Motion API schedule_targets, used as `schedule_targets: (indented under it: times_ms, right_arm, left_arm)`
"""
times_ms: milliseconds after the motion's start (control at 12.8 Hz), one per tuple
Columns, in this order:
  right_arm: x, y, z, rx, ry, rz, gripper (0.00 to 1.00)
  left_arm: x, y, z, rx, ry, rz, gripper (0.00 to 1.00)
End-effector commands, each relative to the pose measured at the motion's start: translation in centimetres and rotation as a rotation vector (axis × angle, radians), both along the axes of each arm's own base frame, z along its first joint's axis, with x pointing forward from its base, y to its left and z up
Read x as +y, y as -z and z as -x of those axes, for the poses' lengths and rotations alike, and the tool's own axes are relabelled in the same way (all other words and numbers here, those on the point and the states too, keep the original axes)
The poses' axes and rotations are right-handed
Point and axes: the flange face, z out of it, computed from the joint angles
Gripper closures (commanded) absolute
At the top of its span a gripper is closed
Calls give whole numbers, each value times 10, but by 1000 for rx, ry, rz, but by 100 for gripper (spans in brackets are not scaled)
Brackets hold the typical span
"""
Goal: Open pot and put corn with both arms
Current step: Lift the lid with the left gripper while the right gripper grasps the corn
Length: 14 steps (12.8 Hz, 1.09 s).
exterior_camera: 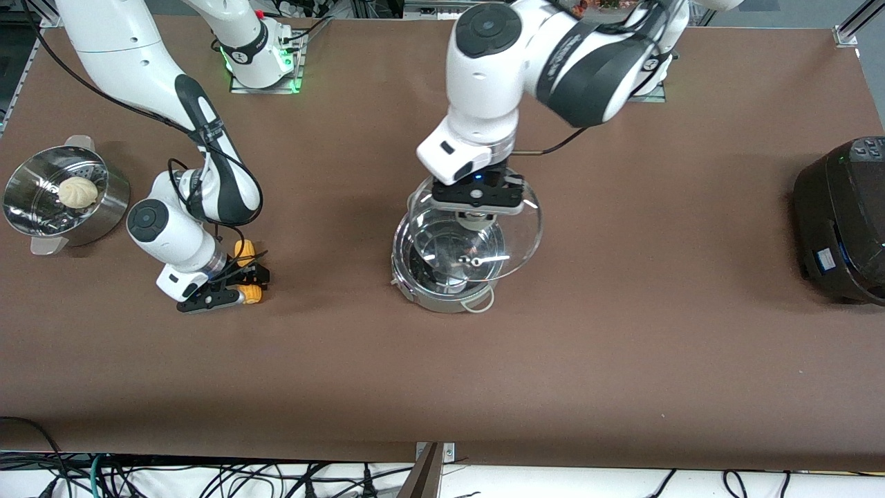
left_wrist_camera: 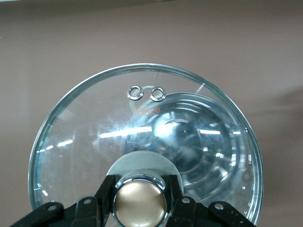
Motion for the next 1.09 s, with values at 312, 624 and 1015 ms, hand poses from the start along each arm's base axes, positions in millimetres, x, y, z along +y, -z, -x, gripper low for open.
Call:
schedule_targets:
  times_ms: [312,624,1015]
  right_arm:
    - [-3,2,19,-4,-21,-7,0]
    - [-4,8,24,-11,-30,-4,59]
    - [-1,-2,22,-18,-46,-6,91]
  left_arm:
    - [200,-36,-53,170,202,-84,95]
    - [292,-5,-78,221,265,-83,95]
    - [388,117,-62,201,385,-6,92]
